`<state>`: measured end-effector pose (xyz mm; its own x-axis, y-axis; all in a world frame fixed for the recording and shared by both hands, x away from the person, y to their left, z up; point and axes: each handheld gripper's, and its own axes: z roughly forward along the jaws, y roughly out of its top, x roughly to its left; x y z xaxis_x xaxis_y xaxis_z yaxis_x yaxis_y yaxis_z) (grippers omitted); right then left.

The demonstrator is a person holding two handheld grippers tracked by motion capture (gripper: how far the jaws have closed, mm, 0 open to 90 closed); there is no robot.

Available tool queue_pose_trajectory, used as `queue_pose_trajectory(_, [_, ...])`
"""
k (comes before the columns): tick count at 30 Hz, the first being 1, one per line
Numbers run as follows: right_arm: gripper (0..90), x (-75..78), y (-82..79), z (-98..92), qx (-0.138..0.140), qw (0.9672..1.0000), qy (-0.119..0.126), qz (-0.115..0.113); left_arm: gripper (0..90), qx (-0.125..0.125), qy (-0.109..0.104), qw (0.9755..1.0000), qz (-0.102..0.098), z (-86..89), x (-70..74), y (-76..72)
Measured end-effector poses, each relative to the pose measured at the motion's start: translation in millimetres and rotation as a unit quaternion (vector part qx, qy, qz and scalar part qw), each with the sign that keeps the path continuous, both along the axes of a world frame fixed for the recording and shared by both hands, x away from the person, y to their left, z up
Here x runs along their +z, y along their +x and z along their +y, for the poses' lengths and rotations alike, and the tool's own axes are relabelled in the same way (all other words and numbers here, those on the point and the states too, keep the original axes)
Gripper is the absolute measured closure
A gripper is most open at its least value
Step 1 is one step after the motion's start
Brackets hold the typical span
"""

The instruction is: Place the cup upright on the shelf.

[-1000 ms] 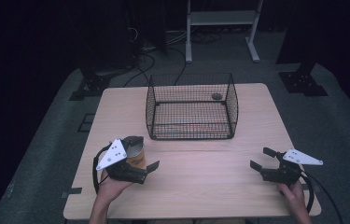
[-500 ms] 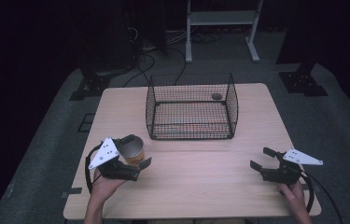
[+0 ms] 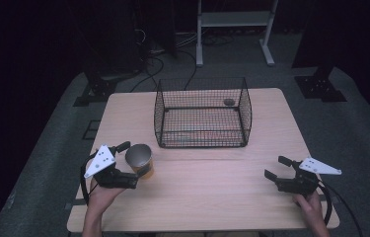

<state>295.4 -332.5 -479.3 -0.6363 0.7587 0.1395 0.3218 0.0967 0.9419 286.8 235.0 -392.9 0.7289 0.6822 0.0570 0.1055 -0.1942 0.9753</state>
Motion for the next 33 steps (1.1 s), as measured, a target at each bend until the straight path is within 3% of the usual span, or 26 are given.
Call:
queue_pose_trajectory(21, [12.9,0.0,0.0,0.1,0.000,1.0000,0.000,0.000,0.0,0.022,-0.006,0.9992,0.032,18.3,-23.6,11.7])
queue_pose_trajectory(33, [12.9,0.0,-0.1,0.2,0.001,1.0000,-0.001,0.000,0.0,0.033,0.005,0.9979,0.055,19.5,-34.4,18.1])
